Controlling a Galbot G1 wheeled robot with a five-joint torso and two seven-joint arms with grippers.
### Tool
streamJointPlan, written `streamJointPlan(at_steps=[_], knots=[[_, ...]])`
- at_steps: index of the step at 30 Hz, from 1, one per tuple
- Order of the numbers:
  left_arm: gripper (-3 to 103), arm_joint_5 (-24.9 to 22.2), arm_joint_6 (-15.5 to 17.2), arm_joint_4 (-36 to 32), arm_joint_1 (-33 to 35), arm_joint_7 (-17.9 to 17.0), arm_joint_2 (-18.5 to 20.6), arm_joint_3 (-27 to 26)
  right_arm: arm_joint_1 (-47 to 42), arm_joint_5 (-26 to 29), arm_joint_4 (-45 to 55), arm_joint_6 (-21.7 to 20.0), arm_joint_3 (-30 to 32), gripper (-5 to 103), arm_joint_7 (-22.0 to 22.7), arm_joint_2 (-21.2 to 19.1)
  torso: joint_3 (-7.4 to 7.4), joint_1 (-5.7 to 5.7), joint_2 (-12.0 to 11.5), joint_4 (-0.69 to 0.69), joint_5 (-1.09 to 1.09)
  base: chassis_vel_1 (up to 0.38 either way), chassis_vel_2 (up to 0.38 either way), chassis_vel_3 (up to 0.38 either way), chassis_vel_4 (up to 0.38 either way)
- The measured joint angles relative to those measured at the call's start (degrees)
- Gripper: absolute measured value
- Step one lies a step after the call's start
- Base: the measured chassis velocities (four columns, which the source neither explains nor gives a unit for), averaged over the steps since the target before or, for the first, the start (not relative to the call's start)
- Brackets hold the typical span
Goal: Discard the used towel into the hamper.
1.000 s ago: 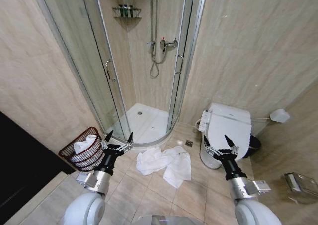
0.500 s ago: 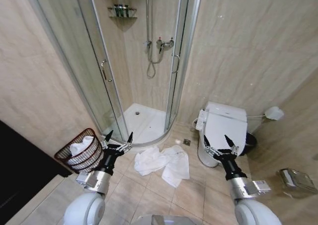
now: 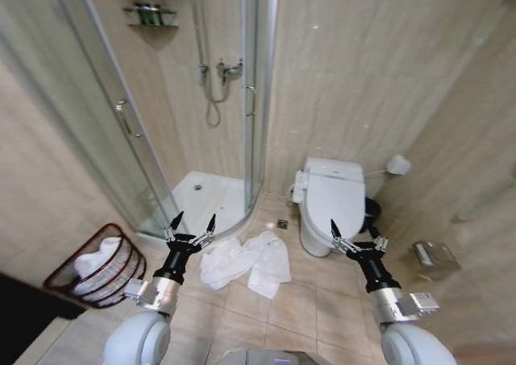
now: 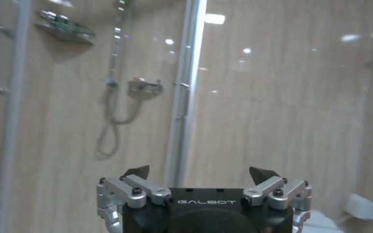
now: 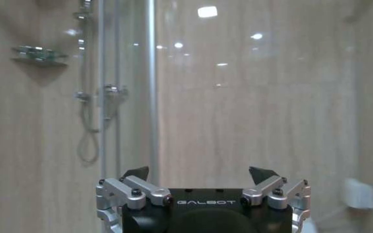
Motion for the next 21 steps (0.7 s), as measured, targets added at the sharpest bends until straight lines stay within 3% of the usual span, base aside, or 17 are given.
streamJointPlan(at_steps=[21], knots=[[100, 0.0, 0.0, 0.0, 0.0, 0.0, 0.0, 0.0, 0.0, 0.0, 0.0, 0.0, 0.0, 100, 0.0, 0.0, -0.98, -0.71, -1.7, 0.01, 0.00, -0.029, -0.025, -0.025, -0.028]])
